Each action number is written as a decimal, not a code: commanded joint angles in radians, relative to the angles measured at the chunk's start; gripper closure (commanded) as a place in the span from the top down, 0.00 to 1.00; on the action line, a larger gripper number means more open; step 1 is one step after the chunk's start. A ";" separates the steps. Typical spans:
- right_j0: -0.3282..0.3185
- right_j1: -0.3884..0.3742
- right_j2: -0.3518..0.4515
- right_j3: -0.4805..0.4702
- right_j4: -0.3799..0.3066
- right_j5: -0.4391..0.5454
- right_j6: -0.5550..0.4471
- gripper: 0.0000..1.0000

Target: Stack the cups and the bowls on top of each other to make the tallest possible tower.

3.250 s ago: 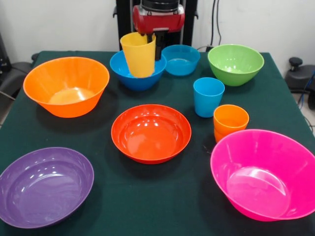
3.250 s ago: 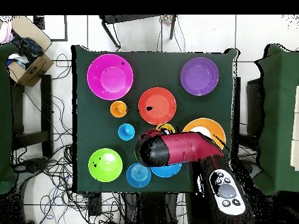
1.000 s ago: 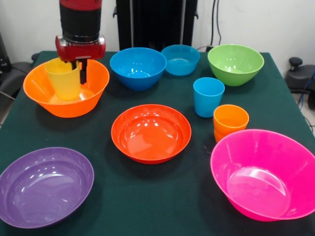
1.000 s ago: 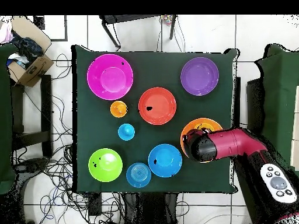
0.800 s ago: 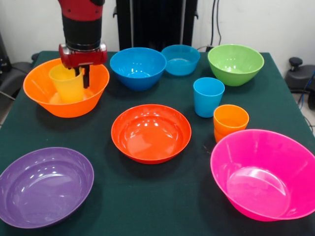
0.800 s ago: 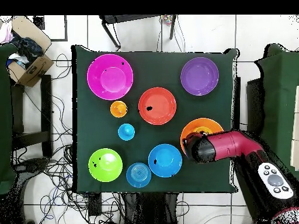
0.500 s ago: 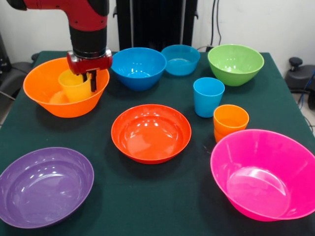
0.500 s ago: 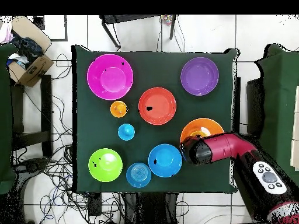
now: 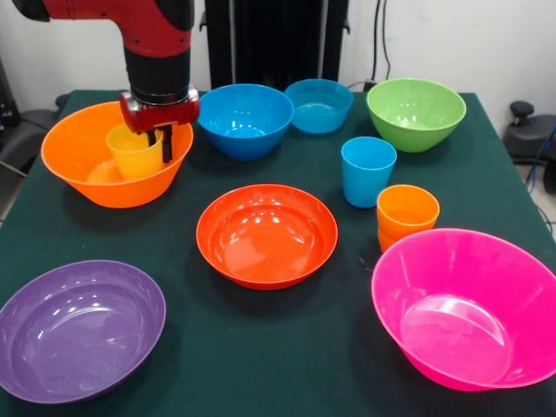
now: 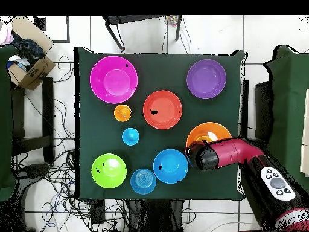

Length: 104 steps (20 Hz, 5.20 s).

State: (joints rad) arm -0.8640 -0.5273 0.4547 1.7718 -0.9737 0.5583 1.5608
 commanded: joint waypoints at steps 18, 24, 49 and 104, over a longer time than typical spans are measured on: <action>0.059 0.044 0.004 -0.117 -0.158 0.048 -0.258 0.00; 0.065 0.051 -0.008 -0.132 -0.182 0.055 -0.242 0.00; 0.096 0.087 -0.042 -0.165 -0.197 0.128 -0.267 0.00; 0.140 -0.074 -0.046 -0.066 -0.142 0.254 -0.286 1.00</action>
State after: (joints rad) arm -0.7653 -0.5979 0.3825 1.6972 -1.1063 0.7366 1.5608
